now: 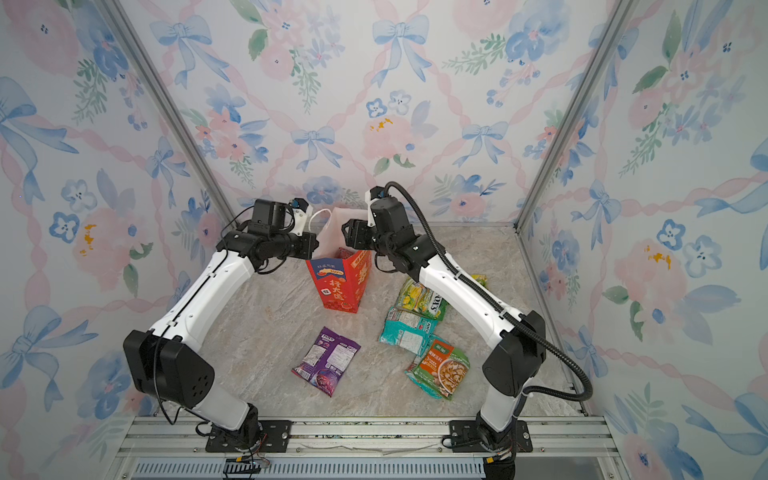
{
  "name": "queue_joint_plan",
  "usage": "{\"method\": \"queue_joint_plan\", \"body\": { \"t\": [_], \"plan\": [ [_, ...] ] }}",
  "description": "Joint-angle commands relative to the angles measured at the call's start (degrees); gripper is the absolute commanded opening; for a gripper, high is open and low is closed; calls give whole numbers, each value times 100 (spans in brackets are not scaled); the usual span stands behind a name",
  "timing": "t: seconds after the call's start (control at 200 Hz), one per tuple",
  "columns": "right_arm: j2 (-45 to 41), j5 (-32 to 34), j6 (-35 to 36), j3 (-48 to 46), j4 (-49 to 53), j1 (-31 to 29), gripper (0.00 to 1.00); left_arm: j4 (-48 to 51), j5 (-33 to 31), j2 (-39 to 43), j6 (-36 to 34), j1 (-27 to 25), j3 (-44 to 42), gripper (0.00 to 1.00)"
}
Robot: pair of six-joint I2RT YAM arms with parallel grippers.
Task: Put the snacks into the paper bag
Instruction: 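Raise the right gripper and move it down to the purple Fox's Berries bag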
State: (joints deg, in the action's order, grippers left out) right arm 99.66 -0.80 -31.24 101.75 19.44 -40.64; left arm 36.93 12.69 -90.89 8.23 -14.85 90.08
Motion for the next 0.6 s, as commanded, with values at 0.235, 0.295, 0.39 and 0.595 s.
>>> {"method": "queue_joint_plan", "body": {
  "t": [0.235,0.295,0.39,0.595],
  "plan": [
    [-1099,300,560,-1031,595,-469,92,15,-49,111,9,34,-110,0],
    [-1274,481,602,-1371,688,-606,96,15,-58,110,3,34,-113,0],
    [-1536,799,546,-2021,727,-886,100,15,-65,124,3,35,-114,0],
    [-1558,1337,473,-2852,1158,-1695,96,9,-150,151,-7,42,-125,0]
  ]
}}
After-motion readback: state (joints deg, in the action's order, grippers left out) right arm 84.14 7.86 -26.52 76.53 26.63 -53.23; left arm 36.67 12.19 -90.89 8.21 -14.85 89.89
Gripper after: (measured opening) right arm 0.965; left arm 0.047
